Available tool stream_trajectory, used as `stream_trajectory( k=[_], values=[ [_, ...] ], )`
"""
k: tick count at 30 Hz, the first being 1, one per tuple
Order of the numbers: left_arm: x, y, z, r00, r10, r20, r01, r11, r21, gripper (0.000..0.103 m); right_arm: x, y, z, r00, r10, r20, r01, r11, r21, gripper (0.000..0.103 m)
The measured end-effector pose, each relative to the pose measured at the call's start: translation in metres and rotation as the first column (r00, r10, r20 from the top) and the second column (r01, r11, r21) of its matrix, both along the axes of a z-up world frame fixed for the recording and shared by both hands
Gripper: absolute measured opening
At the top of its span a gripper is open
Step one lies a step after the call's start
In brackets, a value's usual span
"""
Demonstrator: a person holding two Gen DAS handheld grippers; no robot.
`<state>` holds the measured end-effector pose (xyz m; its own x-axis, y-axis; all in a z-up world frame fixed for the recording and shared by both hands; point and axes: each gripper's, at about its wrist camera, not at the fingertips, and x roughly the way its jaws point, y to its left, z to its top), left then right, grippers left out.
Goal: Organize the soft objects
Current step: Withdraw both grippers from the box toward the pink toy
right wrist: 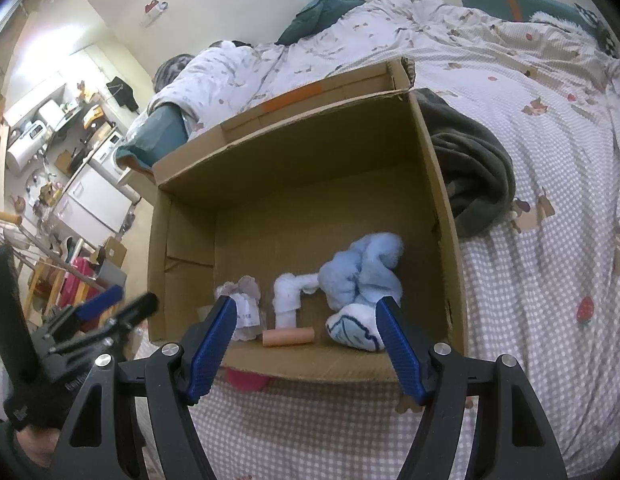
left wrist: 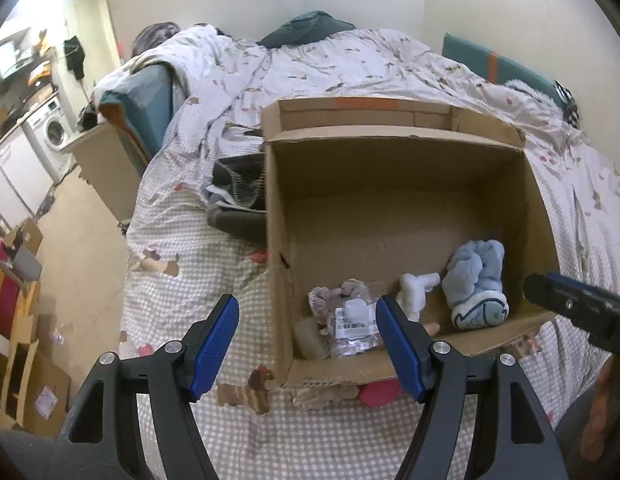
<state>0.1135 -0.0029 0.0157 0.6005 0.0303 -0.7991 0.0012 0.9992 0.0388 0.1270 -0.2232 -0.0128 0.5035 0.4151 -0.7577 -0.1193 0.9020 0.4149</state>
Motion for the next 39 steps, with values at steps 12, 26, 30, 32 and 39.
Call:
stream_trajectory(
  k=[12,26,30,32,39],
  values=[
    [-0.025,0.026,-0.007,0.994,0.088,-0.064,-0.092,0.995,-0.049,0.068,-0.023,0.005,-0.002,1.0,0.008,-0.02,-0.009,1.0,-0.028,0.076],
    [-0.044,0.032,-0.028,0.976,0.145,-0.165,-0.151,0.988,-0.023,0.068,-0.048,0.02,-0.011,0.998,0.036,-0.056,-0.038,0.999,-0.037,0.076],
    [-0.042,0.037,-0.029,0.97,0.186,-0.157,-0.186,0.982,0.016,0.068,-0.048,0.028,-0.019,0.993,0.068,-0.091,-0.072,0.997,-0.039,0.076],
    [-0.041,0.039,-0.029,0.967,0.205,-0.152,-0.202,0.979,0.04,0.068,-0.047,0.032,-0.022,0.991,0.087,-0.099,-0.092,0.995,-0.048,0.076],
    [-0.036,0.056,-0.028,0.943,0.292,-0.158,-0.295,0.956,0.003,0.068,-0.043,0.049,-0.04,0.98,0.132,-0.151,-0.144,0.987,-0.07,0.076]
  ],
)
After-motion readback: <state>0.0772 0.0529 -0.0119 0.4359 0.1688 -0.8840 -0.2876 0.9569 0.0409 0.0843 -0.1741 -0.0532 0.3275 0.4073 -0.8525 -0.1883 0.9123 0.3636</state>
